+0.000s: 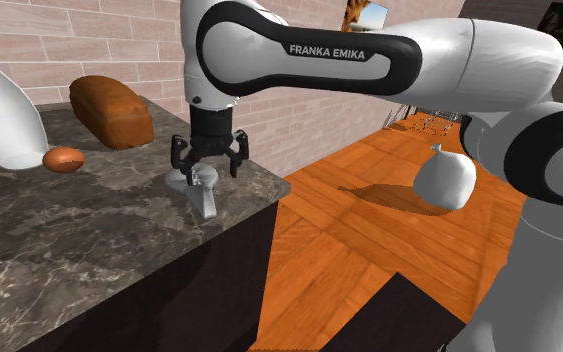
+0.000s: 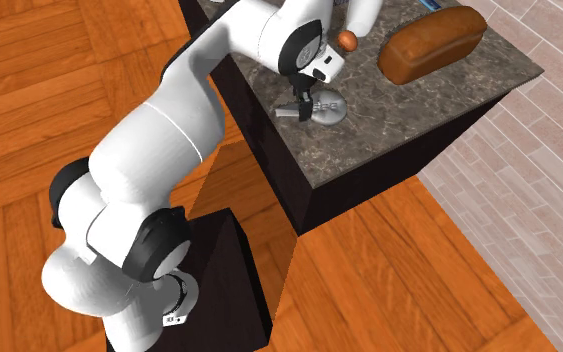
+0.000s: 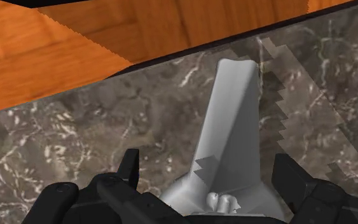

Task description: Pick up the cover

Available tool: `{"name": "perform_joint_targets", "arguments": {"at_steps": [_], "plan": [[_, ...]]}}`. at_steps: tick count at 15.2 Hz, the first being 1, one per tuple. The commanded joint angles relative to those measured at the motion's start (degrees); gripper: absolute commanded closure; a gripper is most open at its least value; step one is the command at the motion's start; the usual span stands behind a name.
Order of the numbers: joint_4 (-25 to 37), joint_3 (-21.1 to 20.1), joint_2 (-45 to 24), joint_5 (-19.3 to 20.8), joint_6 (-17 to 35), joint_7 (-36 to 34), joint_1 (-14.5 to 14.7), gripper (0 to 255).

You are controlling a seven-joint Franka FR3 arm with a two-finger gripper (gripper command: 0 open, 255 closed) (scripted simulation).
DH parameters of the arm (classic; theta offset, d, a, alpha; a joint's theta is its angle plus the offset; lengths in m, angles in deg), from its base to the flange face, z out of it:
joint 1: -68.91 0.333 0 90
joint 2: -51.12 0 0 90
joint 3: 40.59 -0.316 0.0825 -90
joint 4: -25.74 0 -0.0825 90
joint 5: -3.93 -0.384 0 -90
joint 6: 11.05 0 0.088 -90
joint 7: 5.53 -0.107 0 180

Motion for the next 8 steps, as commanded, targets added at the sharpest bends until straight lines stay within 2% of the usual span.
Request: {"name": "perform_joint_targets", "arguments": {"at_steps": [1,2,8], "plan": [[7.9,0.0,-6.2,2.1,-2.3,-2.0,2.2,0],[9.0,0.1,-7.0,2.4,-2.7,-2.2,2.6,0],[2.8,0.2,-5.9,2.0,2.5,-2.3,1.8,0]]}}
